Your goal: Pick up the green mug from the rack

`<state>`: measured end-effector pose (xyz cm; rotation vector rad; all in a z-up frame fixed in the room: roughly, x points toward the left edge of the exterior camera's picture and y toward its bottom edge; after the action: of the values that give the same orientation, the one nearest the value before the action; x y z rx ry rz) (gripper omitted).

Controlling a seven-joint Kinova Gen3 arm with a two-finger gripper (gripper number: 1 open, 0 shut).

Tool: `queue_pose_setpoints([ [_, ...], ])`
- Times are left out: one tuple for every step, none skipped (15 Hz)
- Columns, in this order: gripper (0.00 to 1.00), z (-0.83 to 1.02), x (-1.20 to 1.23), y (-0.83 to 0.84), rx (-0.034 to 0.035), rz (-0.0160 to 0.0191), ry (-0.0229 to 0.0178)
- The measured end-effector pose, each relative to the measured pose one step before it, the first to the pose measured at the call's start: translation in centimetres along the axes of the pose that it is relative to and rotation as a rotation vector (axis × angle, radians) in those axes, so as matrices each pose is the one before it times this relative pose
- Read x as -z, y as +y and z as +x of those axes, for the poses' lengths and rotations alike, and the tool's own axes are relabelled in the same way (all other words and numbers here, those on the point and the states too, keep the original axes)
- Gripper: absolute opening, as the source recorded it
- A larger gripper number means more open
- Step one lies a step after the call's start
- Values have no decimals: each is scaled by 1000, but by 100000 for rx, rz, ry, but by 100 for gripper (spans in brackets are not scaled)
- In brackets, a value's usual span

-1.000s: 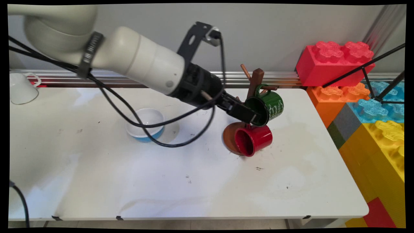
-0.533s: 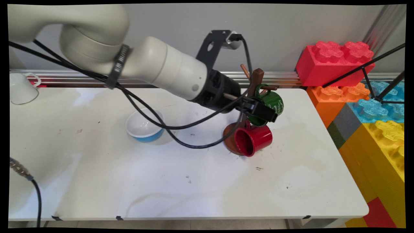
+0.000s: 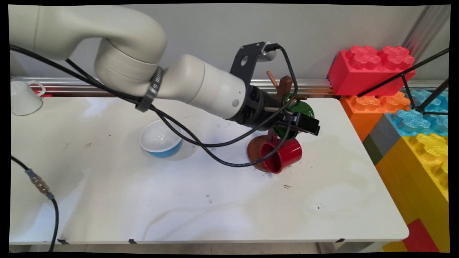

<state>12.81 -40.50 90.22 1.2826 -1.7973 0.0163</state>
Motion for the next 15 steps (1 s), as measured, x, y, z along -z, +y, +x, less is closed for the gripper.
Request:
queue_pose_setpoints([
  [100,-55,-312,-24,1345,-13,457],
  [100,-47,-193,-3,877,-112,280],
  [100,-70,-262,3,1212,-223,442],
  [100,-53,-169,6,722,-186,231],
  [100,-64,-226,-29,974,-188,403],
  [100,-46,-141,-15,612,-134,243],
  [100,-67,-195,-25,884,-191,373],
  [100,-36,-133,-12,469,-174,233],
  [100,-31,-196,-10,594,-298,323],
  [100,-40,-217,-4,647,-340,360],
  [100,-20,-202,14,497,-400,360],
  [100,-26,-148,-1,389,-283,266],
  [100,-27,-147,8,284,-296,203],
  [100,-37,-193,28,241,-386,184],
  [100,-41,-103,-9,170,-213,125],
])
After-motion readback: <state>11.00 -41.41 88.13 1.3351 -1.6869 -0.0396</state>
